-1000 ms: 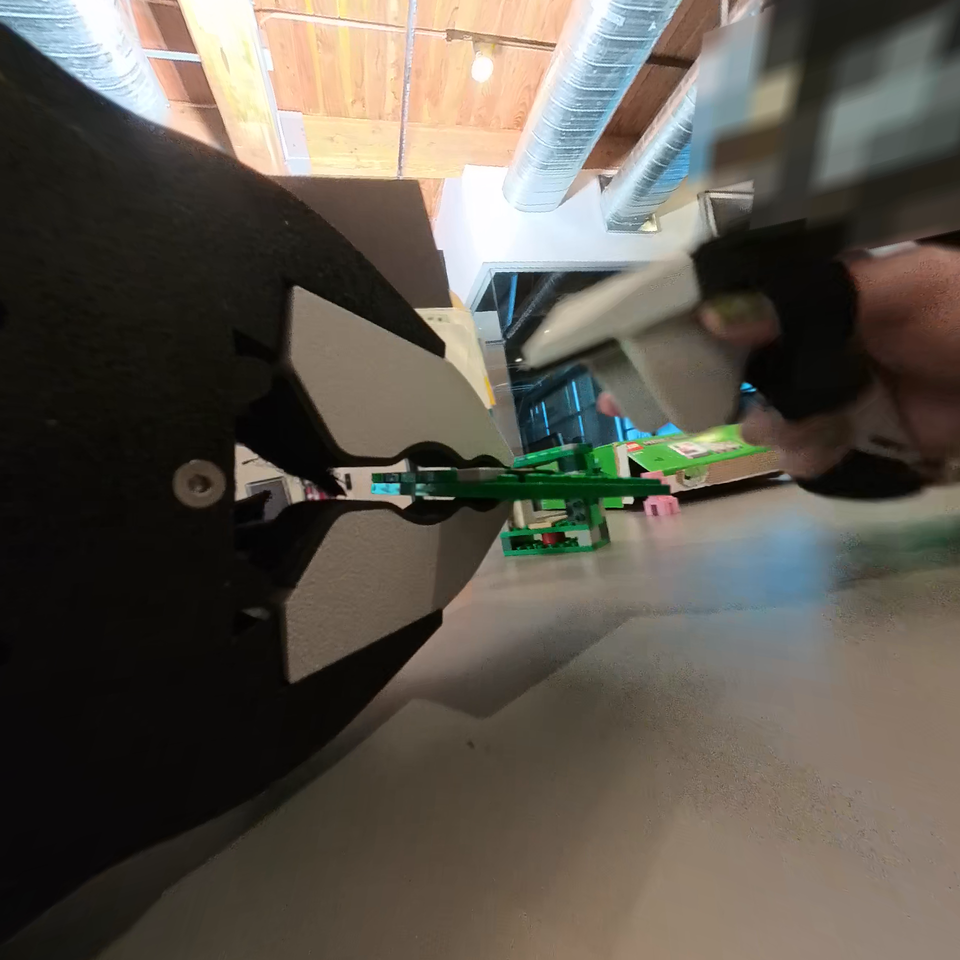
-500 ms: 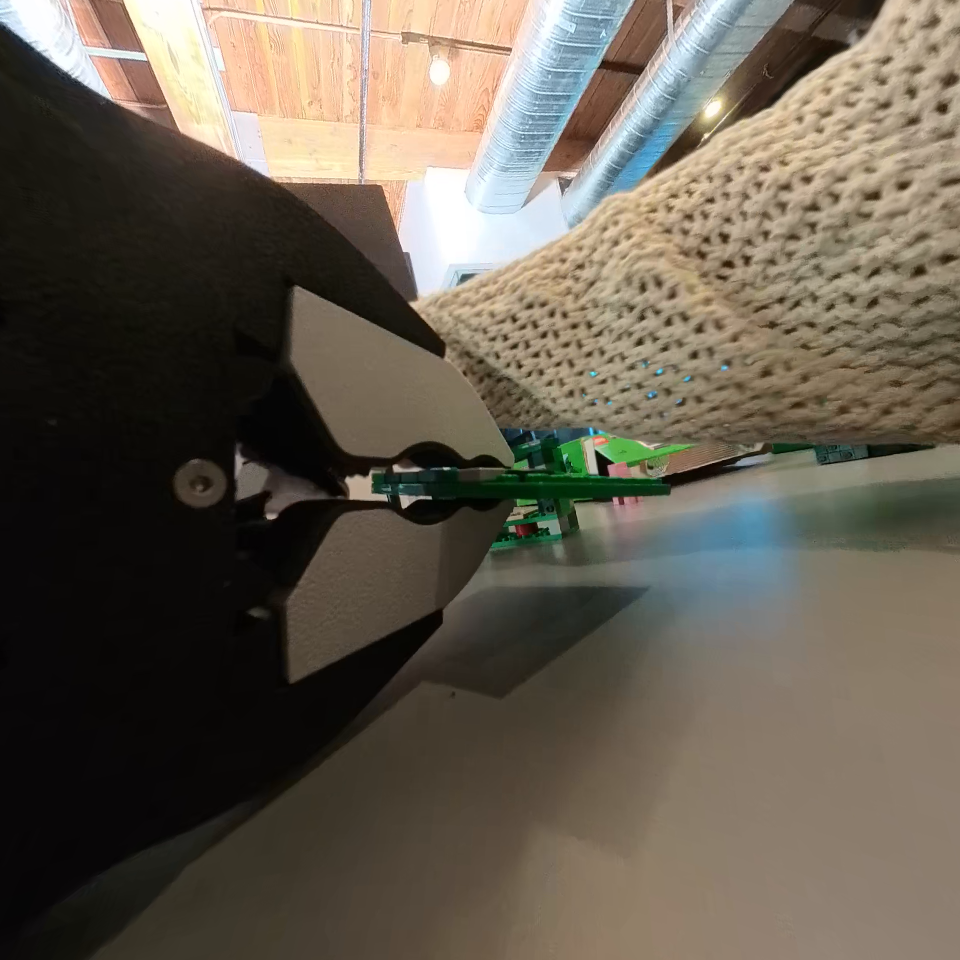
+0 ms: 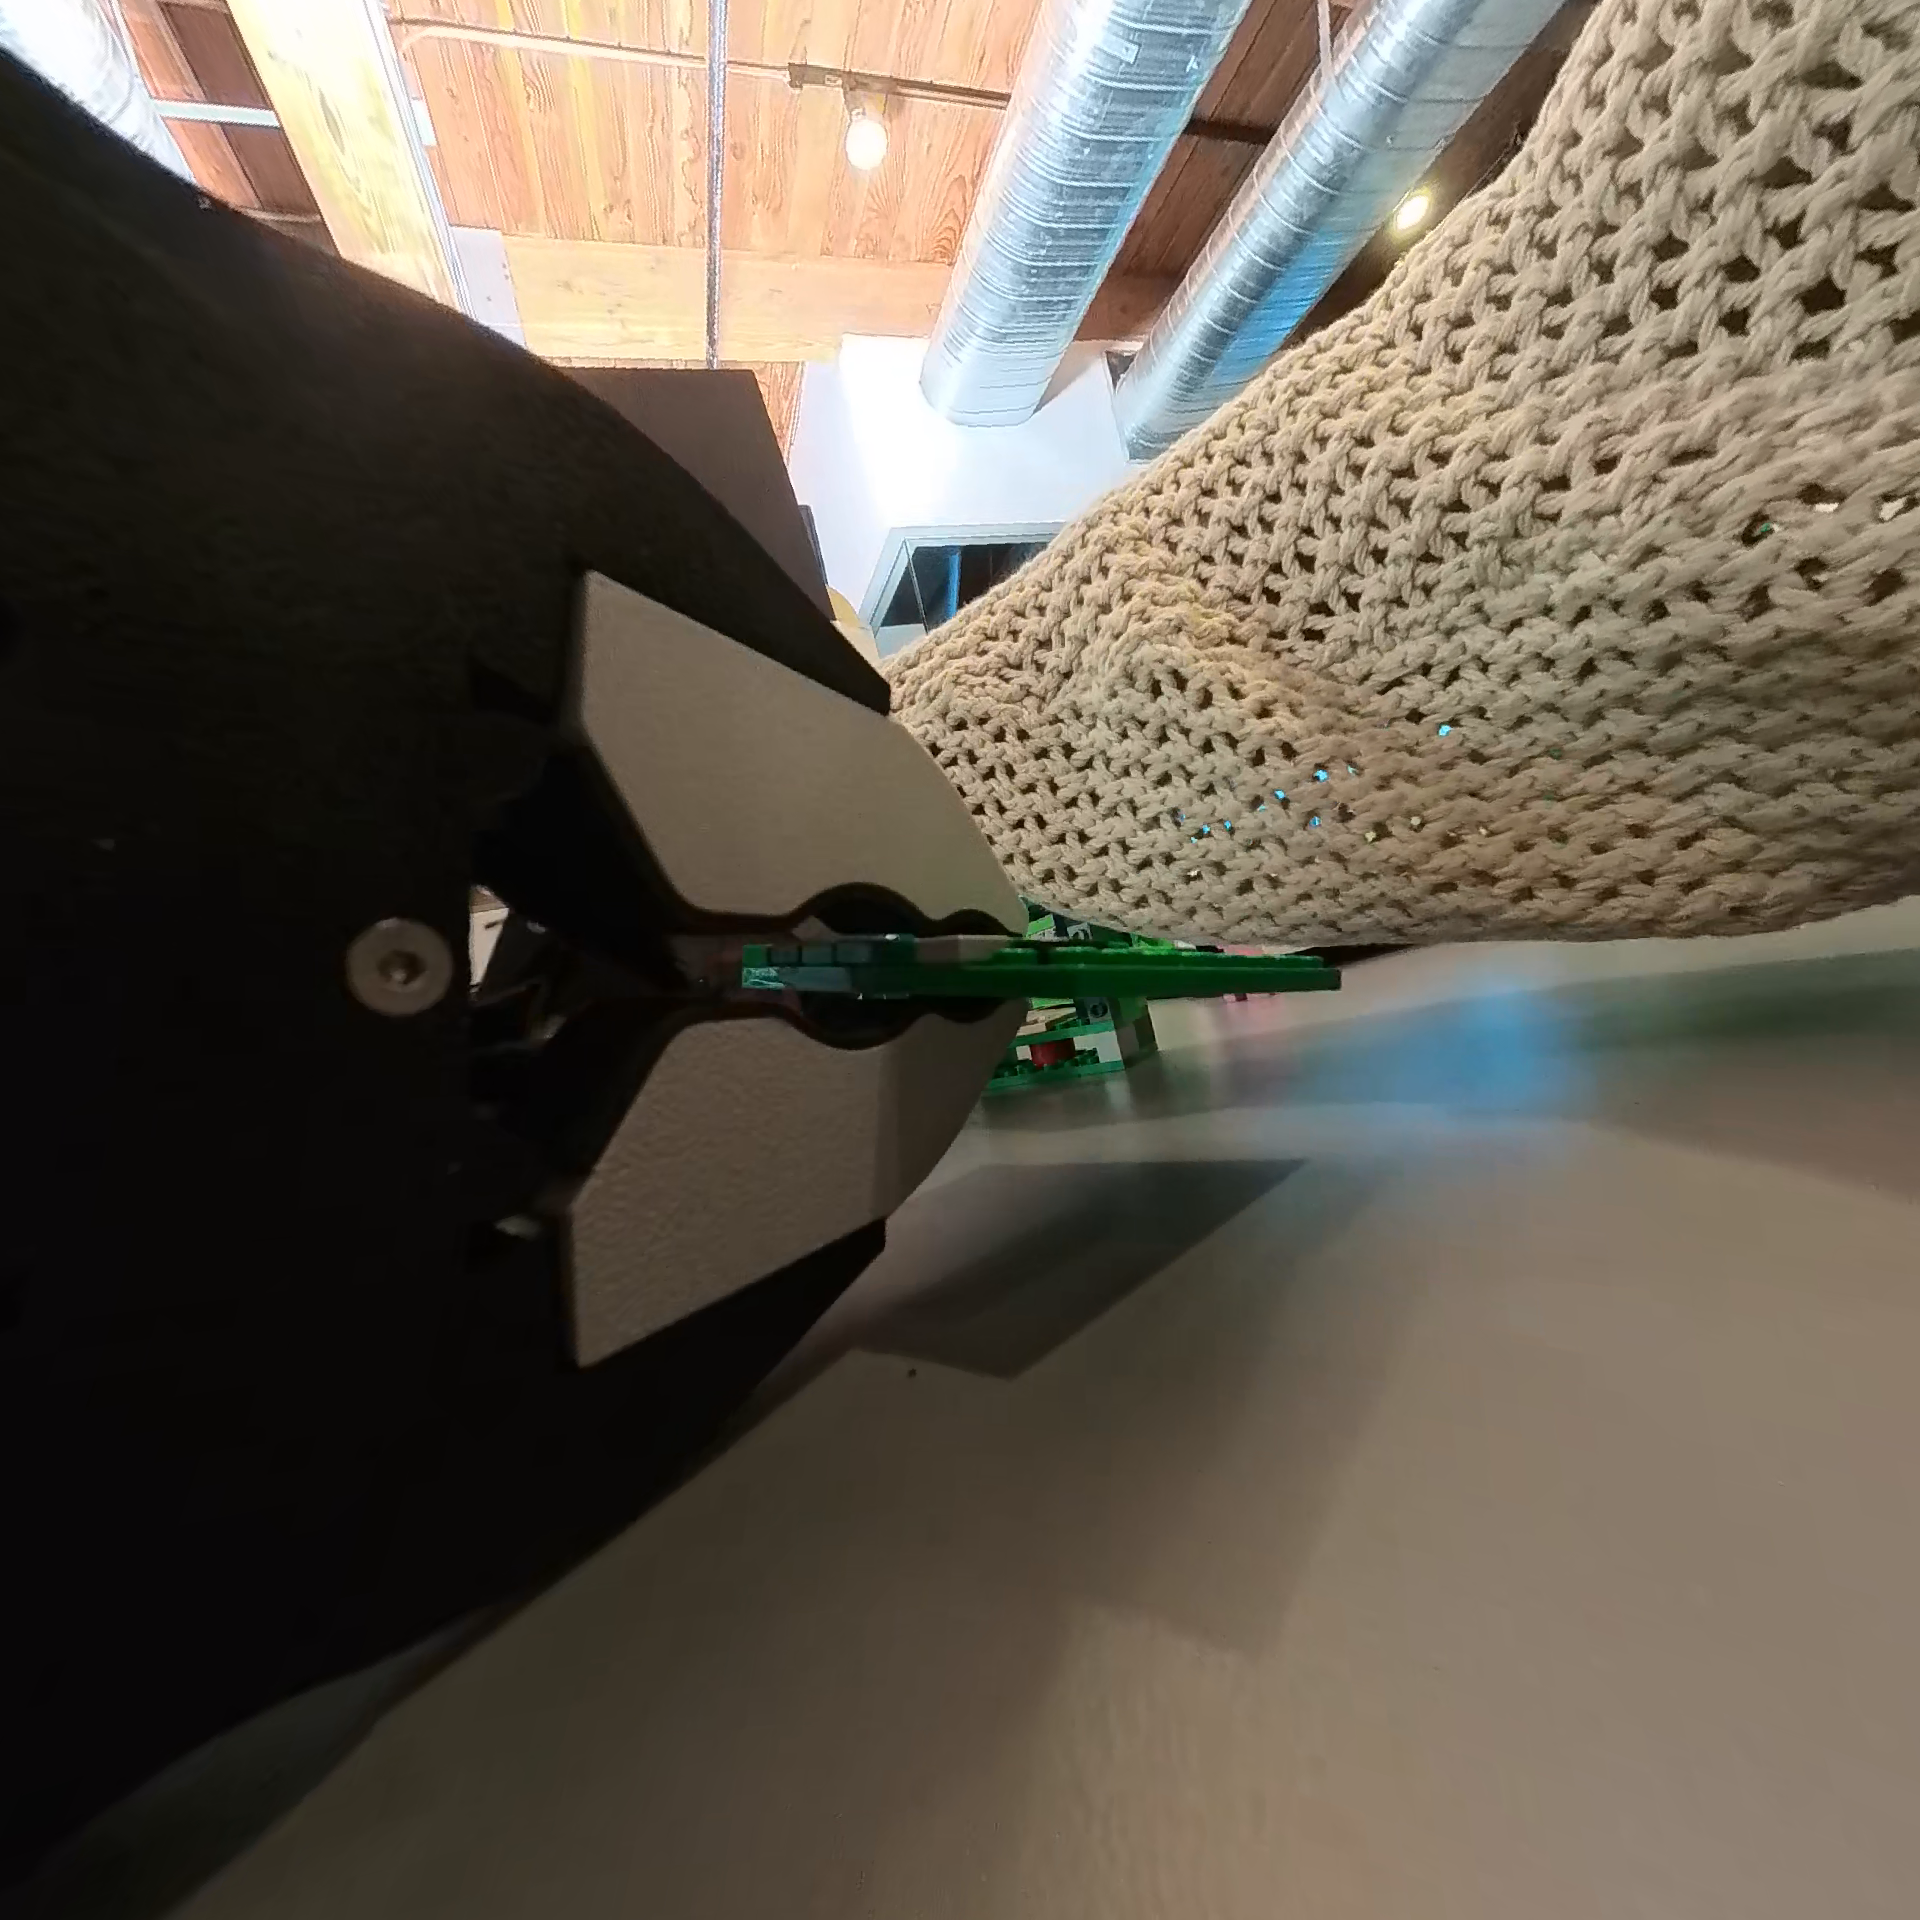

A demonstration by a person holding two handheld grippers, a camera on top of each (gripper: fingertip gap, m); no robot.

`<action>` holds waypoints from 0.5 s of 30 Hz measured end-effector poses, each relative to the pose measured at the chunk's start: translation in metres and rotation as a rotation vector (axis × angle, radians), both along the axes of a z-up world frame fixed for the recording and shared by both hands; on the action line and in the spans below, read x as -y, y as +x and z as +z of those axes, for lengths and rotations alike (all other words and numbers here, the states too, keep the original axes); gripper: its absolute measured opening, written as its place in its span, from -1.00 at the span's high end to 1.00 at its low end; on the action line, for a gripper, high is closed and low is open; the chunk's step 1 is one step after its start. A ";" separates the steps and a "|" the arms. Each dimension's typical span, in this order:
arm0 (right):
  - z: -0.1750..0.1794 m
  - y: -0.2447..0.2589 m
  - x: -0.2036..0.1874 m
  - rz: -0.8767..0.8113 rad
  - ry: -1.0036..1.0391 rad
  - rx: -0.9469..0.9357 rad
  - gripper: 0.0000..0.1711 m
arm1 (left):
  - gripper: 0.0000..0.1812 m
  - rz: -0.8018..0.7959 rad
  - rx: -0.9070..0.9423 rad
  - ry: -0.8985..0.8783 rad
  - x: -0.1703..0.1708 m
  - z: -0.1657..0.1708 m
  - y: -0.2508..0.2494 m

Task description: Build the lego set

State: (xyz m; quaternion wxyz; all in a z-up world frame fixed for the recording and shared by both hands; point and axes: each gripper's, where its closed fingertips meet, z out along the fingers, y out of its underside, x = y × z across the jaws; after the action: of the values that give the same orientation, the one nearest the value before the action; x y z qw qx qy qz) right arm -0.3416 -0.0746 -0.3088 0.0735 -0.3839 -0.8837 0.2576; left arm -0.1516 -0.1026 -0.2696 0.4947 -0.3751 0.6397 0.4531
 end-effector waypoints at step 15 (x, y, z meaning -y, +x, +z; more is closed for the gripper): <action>0.025 0.018 0.020 0.056 -0.025 -0.153 0.81 | 0.94 -0.003 0.010 -0.031 -0.003 -0.004 0.003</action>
State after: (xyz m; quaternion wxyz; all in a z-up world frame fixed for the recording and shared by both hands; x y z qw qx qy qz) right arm -0.3235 -0.0947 -0.2842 0.1289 -0.3392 -0.8825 0.2993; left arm -0.1490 -0.0991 -0.2739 0.4927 -0.3842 0.6446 0.4405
